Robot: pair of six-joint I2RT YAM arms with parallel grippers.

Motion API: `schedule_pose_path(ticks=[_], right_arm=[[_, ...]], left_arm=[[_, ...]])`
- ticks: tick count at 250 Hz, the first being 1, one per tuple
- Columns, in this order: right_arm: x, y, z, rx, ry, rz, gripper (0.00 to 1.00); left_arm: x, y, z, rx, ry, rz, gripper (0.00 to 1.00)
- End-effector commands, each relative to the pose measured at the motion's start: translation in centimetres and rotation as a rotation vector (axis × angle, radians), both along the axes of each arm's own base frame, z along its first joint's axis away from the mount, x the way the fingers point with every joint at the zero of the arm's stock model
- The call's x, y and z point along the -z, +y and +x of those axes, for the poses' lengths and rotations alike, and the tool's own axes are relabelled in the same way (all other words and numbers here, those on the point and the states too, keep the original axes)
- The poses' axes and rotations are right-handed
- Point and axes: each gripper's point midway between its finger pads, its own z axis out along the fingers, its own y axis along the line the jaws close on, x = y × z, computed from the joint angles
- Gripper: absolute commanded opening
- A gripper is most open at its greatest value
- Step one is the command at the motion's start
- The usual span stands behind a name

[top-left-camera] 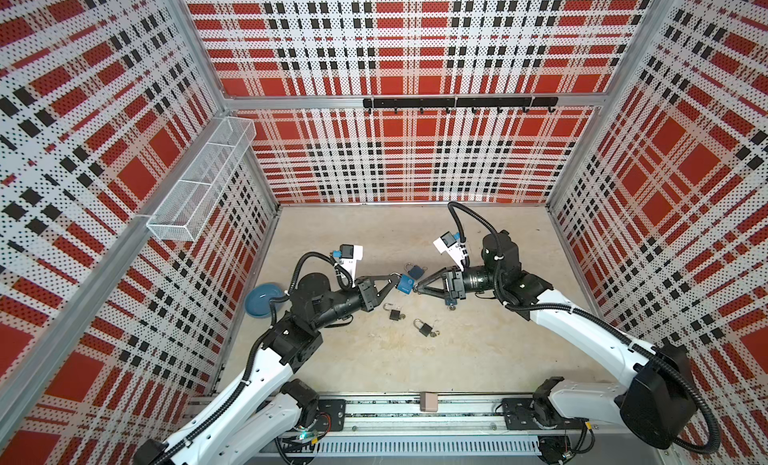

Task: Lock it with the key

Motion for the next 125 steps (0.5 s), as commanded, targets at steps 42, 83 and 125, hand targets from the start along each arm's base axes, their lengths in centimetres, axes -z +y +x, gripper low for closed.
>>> schedule_pose_path(ticks=[42, 83, 125], right_arm=[[-0.9, 0.7, 0.3, -0.037, -0.023, 0.043, 0.23], [-0.9, 0.7, 0.4, -0.037, -0.021, 0.043, 0.12], [-0.7, 0.7, 0.5, -0.024, -0.019, 0.037, 0.0]], left_arm=[[-3.7, 0.0, 0.3, -0.002, -0.088, -0.061, 0.0], [-3.9, 0.1, 0.8, -0.012, -0.093, -0.058, 0.0], [-4.0, 0.2, 1.2, -0.016, -0.092, -0.058, 0.0]])
